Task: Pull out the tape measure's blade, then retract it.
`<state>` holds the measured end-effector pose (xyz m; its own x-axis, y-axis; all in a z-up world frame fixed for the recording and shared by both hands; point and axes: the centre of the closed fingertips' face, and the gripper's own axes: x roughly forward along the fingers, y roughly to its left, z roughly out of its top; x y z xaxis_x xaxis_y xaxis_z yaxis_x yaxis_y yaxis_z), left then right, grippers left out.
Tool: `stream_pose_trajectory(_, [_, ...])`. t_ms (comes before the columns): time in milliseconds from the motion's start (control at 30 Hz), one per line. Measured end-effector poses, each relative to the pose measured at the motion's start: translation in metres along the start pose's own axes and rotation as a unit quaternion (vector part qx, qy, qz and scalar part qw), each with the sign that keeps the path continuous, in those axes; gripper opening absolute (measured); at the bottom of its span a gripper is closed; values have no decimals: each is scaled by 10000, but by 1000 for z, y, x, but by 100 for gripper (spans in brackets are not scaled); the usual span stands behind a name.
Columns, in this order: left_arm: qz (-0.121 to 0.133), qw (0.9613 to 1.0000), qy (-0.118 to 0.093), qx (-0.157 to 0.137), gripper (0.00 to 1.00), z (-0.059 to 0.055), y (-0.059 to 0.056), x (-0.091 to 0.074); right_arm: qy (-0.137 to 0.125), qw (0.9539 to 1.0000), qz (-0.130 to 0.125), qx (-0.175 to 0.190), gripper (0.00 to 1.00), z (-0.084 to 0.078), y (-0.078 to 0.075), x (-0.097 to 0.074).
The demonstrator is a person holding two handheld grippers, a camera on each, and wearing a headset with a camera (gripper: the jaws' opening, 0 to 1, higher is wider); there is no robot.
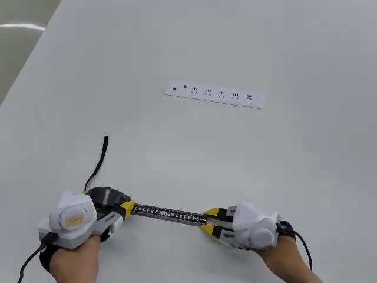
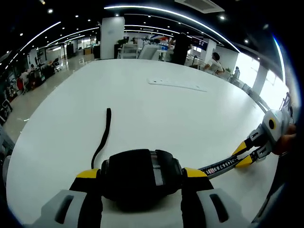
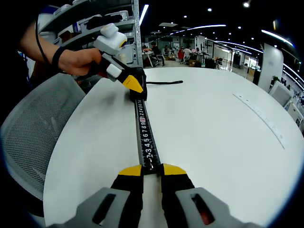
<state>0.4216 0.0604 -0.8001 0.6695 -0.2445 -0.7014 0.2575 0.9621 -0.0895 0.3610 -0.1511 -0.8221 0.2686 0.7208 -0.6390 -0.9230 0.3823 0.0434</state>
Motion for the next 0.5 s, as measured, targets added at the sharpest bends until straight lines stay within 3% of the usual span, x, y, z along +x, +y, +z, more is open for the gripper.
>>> stream_pose_trajectory(500, [-81,9999,-8,-114,63,0,1,-2,-26,10000,12,68,12,6,-3,10])
